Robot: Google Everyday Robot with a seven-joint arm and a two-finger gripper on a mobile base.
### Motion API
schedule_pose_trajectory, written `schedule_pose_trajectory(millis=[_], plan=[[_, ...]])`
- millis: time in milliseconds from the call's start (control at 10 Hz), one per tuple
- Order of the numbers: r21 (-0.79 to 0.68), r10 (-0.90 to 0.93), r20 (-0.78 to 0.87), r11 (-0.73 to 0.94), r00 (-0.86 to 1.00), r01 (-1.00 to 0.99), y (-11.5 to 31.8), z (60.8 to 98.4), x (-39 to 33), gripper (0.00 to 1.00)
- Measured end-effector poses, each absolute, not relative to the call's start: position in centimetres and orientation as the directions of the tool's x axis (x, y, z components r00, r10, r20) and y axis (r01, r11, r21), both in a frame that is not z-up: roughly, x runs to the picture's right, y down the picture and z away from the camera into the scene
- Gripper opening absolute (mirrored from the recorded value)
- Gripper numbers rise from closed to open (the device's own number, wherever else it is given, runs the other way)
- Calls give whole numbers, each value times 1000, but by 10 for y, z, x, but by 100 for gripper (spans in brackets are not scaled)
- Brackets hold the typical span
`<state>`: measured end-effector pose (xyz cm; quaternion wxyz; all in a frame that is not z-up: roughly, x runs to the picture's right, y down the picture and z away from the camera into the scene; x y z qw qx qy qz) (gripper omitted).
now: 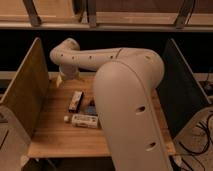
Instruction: Pick up the ceramic bowl
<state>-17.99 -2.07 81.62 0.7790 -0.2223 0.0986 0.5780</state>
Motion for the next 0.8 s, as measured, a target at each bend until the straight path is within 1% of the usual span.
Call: schedule_pose_trajectory(millis=[200,500,600,800], plan=[[-126,853,-473,182,220,-975,7,798,-136,80],[58,811,-583,109,55,-992,58,754,-56,80],[99,799,-601,102,22,-990,67,746,-39,80],[116,790,-614,96,5,-989,74,739,-33,80]])
